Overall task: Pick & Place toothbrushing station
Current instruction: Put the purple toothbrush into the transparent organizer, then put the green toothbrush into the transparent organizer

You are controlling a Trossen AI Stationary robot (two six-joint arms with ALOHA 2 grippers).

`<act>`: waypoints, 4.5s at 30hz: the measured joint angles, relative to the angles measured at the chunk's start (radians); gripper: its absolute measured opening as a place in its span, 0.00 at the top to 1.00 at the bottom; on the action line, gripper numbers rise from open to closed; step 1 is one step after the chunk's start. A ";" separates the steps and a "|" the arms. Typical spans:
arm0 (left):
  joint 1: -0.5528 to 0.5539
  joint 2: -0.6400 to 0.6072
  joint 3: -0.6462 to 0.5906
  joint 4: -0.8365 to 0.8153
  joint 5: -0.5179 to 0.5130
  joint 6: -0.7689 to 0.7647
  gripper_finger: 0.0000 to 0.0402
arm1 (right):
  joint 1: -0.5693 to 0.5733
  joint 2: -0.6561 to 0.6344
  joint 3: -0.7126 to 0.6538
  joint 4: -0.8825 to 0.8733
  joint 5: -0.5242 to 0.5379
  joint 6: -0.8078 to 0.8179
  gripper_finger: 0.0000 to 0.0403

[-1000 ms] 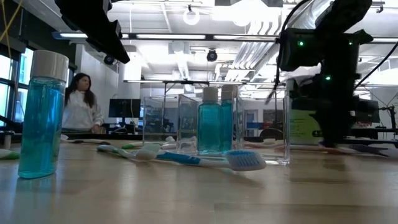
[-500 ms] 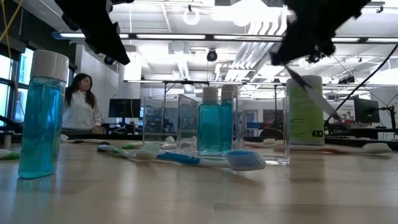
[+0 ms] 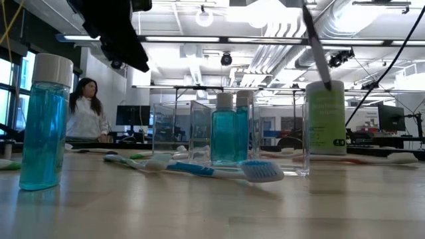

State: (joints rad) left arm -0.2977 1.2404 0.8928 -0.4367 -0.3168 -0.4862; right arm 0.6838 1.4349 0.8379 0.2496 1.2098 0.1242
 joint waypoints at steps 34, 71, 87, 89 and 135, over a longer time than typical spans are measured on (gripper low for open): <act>-0.024 0.011 0.000 0.185 -0.051 0.115 0.62 | -0.176 0.160 -0.351 0.935 -0.591 -0.220 0.97; -0.053 0.139 0.000 0.336 -0.050 0.130 0.62 | -0.276 0.129 -0.349 0.666 -0.519 0.041 0.36; -0.154 0.130 0.000 -0.028 0.008 0.077 0.62 | -0.178 -0.049 -0.349 0.445 -0.476 0.010 0.35; -0.162 0.130 0.000 -0.101 0.015 -0.016 0.62 | -0.177 -0.049 -0.349 0.441 -0.477 0.010 0.35; -0.614 0.101 0.000 -0.634 0.208 -1.082 0.62 | -0.183 -0.048 -0.349 0.374 -0.489 0.109 0.40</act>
State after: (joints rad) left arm -0.9119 1.3411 0.8925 -1.0711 -0.1086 -1.5682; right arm 0.5011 1.3865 0.4889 0.6236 0.7212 0.2330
